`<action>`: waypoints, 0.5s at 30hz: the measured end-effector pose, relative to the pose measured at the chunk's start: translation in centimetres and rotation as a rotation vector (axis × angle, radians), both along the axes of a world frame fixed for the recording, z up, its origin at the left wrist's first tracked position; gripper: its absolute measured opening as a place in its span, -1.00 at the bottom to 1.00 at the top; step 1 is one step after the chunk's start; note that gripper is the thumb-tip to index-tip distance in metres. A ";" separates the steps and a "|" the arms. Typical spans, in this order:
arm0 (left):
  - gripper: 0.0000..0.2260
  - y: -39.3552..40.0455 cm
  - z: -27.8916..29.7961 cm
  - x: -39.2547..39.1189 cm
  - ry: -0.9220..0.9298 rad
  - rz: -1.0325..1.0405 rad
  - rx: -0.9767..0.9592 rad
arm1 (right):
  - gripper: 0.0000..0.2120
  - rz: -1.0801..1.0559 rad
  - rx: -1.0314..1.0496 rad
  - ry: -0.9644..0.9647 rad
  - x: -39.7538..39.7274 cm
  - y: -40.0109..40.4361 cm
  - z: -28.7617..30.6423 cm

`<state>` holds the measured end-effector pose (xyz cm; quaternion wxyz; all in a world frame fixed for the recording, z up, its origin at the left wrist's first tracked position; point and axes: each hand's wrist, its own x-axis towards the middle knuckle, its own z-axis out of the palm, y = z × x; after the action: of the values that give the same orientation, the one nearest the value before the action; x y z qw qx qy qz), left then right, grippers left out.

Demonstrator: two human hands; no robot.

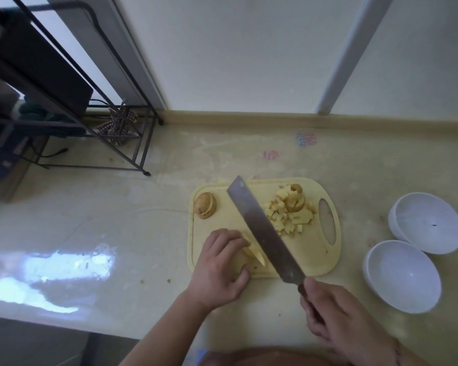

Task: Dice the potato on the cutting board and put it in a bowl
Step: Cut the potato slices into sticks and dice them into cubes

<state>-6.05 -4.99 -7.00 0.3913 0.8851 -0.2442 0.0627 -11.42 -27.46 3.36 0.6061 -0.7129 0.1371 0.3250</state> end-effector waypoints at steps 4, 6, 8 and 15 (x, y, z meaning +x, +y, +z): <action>-0.59 0.7 0.3 2.3 -0.002 -0.302 0.330 | -0.52 -0.101 0.040 0.077 0.4 -1.5 0.6; -0.67 0.7 0.3 3.1 -0.036 -0.355 0.408 | -0.54 -0.102 0.032 0.074 0.3 -1.8 0.5; -0.76 0.3 0.6 3.9 -0.081 -0.403 0.424 | -0.54 -0.087 0.006 0.053 0.2 -2.0 0.4; -0.83 -0.9 1.4 6.0 -0.078 -0.488 0.434 | -0.49 -0.063 -0.037 -0.009 -0.5 -1.8 0.1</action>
<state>-0.10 -5.85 -5.62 0.1876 0.8601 -0.4714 -0.0526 -11.96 -29.26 3.50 0.6034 -0.7206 0.1629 0.3001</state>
